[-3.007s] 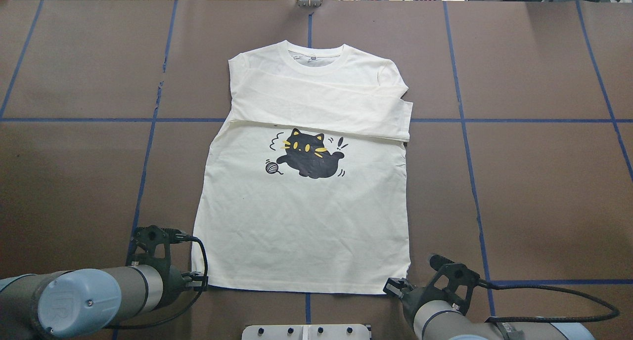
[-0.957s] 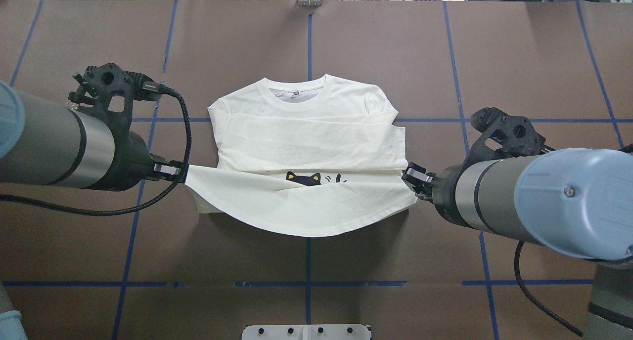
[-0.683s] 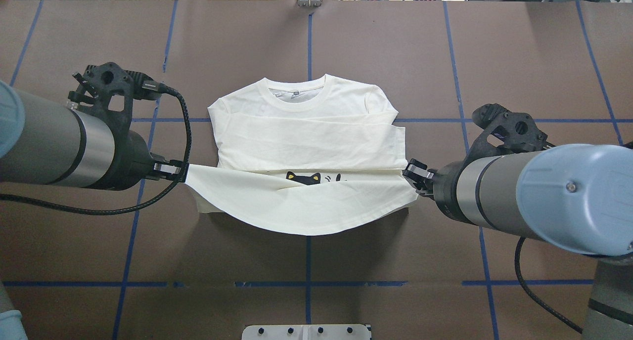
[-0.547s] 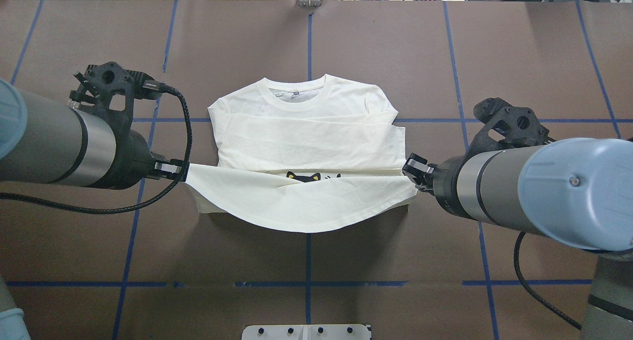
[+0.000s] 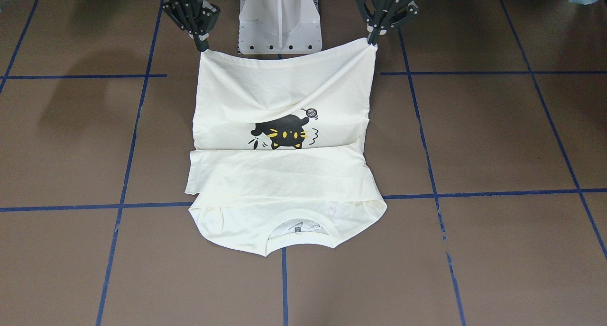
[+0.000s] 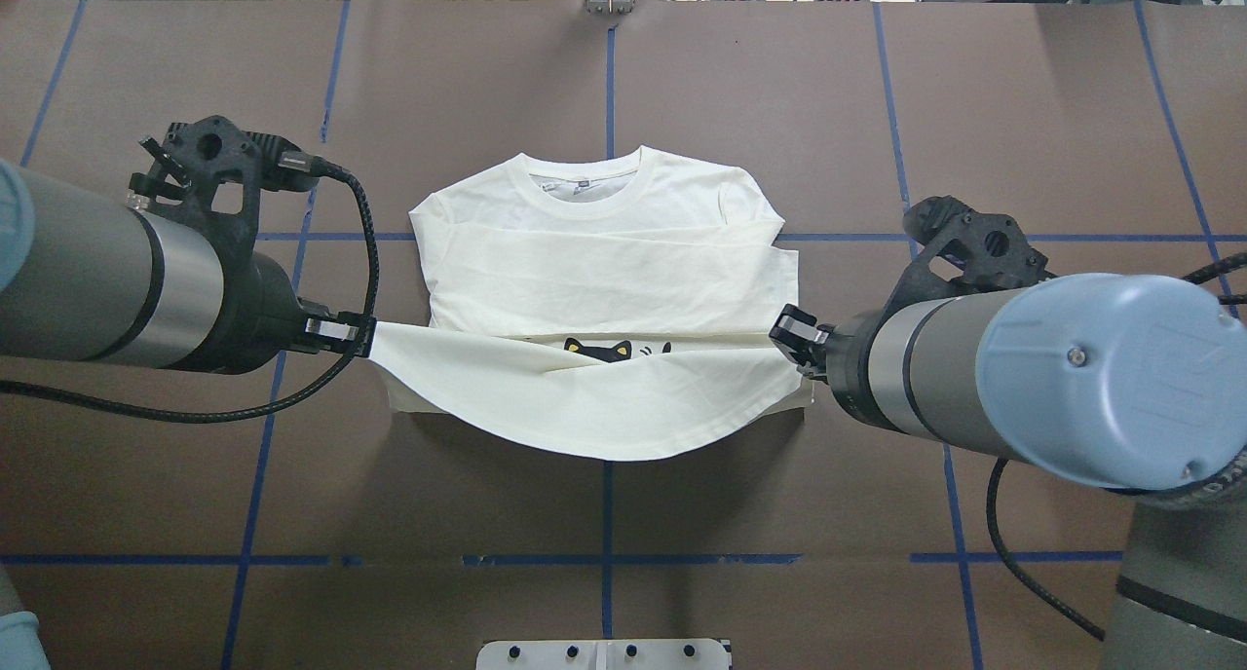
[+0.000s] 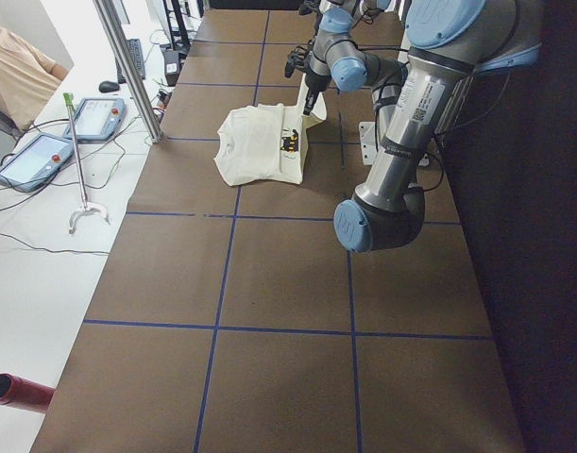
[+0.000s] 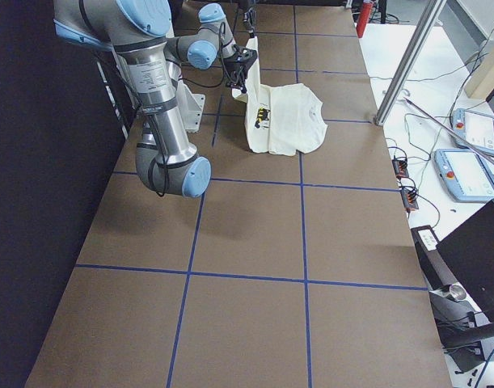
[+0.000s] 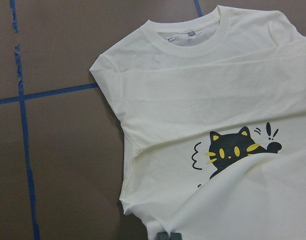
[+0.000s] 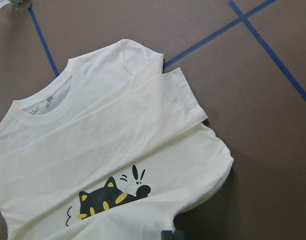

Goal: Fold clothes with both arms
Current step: 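Lift the hem with both grippers and carry it toward the collar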

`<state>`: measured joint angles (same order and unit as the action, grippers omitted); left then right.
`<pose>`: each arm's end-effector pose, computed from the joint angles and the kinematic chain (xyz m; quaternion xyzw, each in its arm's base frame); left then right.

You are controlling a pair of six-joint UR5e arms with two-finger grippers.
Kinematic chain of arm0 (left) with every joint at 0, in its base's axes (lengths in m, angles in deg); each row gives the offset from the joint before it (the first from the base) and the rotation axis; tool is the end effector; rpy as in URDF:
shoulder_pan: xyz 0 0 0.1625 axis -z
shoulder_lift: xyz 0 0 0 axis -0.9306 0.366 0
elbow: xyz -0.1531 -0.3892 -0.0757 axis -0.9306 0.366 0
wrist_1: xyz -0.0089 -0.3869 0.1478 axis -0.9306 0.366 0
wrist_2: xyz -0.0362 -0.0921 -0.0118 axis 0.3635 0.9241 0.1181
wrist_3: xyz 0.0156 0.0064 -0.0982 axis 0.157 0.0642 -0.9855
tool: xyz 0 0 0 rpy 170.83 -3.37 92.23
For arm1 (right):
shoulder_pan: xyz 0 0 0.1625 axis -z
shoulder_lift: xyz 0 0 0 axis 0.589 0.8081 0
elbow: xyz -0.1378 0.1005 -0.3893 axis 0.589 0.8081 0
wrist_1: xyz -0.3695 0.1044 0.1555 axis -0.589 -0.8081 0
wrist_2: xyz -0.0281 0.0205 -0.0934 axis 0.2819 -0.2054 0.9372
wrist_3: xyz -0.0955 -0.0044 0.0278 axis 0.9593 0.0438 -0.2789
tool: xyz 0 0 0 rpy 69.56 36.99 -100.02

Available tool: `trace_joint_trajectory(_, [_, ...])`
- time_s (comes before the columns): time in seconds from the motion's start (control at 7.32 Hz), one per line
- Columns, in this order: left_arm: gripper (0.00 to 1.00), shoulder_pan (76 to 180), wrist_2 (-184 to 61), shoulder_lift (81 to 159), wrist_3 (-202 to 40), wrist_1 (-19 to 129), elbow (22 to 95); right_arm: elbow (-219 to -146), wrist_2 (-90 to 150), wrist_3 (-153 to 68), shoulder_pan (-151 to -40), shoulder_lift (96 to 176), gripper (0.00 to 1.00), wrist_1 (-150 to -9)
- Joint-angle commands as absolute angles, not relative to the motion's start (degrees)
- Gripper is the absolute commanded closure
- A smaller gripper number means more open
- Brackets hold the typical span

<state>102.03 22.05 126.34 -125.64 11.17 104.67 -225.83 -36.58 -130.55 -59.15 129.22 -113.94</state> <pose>0.3046 -0.3305 0.1415 0.1462 0.4521 0.0378 0.8791 -0.3584 -0.2980 0.1474 0.0359 -0.4389 0.2891 0.8500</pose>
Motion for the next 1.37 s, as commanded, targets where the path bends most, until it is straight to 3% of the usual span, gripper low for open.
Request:
trace_joint_trajectory(0.0, [1.00, 102.0, 22.0, 126.0, -125.8, 11.3, 103.9, -223.5, -36.6, -129.6, -58.9, 129.2, 1.00, -113.6])
trace_joint_trajectory(0.27, [1.00, 102.5, 21.8, 125.9, -125.8, 11.3, 103.7, -223.2, -36.7, -124.7, -60.3, 129.3, 1.00, -113.5])
trace_joint_trajectory(0.68, [1.00, 106.7, 21.5, 126.6, -123.9, 12.4, 97.7, -221.8, -40.9, -118.2, -68.5, 129.3, 1.00, -113.4])
trace_joint_trajectory(1.23, [1.00, 110.0, 20.3, 127.2, -121.9, 27.0, 82.6, -207.5, -41.3, -115.0, -73.8, 128.8, 1.00, -102.0])
